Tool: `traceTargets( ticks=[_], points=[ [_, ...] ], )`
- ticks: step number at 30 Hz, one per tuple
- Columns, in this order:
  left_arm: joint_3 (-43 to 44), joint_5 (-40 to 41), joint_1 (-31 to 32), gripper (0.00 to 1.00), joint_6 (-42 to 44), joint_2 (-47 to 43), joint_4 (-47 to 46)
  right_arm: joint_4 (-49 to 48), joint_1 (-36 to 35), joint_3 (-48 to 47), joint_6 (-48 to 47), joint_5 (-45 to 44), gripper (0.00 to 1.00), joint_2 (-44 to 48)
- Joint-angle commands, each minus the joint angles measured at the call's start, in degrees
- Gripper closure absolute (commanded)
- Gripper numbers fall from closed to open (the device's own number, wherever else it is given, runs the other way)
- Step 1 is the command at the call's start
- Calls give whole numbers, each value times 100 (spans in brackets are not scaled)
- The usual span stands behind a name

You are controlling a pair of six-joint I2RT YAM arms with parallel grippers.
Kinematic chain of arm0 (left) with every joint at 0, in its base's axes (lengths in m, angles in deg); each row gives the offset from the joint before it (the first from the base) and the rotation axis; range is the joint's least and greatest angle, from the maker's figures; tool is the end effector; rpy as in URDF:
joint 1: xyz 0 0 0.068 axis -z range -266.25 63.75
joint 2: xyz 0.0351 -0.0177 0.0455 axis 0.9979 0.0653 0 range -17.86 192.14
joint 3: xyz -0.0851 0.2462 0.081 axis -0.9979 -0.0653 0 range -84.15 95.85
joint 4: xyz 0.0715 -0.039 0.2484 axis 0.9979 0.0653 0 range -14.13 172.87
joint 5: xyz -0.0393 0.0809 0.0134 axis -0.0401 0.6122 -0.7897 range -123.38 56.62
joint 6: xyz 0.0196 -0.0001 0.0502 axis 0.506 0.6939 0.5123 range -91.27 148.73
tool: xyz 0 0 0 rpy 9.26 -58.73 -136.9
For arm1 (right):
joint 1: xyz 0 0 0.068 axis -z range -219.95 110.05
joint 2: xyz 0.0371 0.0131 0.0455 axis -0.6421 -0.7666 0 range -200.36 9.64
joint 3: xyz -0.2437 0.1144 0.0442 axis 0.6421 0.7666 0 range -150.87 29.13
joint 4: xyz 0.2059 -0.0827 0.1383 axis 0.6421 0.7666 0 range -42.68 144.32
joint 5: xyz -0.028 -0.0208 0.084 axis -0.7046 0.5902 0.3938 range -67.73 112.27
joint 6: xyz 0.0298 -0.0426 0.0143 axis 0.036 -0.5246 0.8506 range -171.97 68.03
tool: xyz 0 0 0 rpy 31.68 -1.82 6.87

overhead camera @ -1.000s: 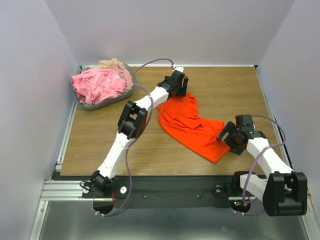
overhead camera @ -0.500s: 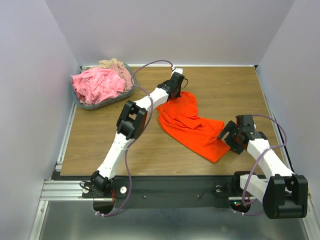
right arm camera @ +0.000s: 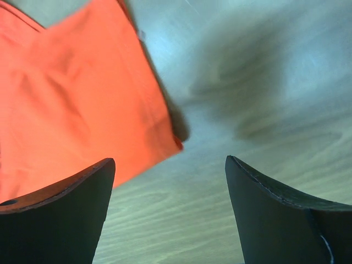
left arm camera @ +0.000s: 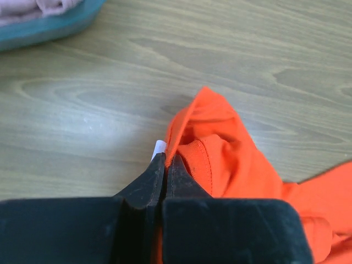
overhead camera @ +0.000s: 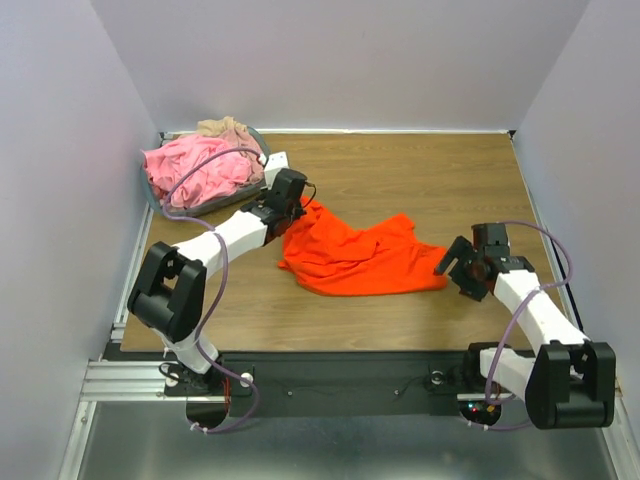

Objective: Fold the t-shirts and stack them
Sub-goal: Flatten the tshirt out

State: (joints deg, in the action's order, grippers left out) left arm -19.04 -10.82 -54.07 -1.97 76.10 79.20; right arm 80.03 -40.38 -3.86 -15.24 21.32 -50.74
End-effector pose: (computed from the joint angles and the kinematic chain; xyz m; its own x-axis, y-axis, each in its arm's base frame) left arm 0.3222 -0.1868 0.2543 -0.4984 -0.2433 -0.8321 -0.0435 0.9656 -0.2563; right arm 0.1893 0.0008 0.1886 -0.6944 0.5927 -0.4082 0.5190 0.8054 0.2864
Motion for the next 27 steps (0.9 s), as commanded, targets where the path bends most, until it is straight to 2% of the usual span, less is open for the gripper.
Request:
traceTargets(
  ticks=[1, 8, 19, 20, 21, 23, 24, 26, 27],
  points=[
    [-480, 63, 95, 100, -384, -131, -298, -422, 16, -655, -263, -80, 13, -315],
    [-674, 116, 86, 100, -507, -456, -280, -985, -1, -1148, -298, -309, 14, -1273],
    [-823, 81, 95, 100, -648, -623, -245, -1583, -536, -1578, -298, -1012, 29, -3048],
    [-832, 81, 95, 100, -665, -641, -237, -1592, -607, -1613, -298, -1056, 33, -3146],
    [-850, 72, 95, 100, -674, -694, -219, -1601, -756, -1640, -281, -1222, 41, -3225],
    [-859, 55, 95, 100, -666, -764, -184, -1592, -862, -1658, -237, -1416, 51, -3383],
    [-867, 72, 95, 100, -648, -860, -149, -1601, -897, -1658, -202, -1504, 61, -3401],
    [-850, 108, 95, 100, -613, -983, -61, -1592, -907, -1684, -201, -1574, 74, -3402],
    [-815, 116, 95, 100, -595, -1132, 44, -1592, -907, -1693, -227, -1653, 86, -3288]
  ],
)
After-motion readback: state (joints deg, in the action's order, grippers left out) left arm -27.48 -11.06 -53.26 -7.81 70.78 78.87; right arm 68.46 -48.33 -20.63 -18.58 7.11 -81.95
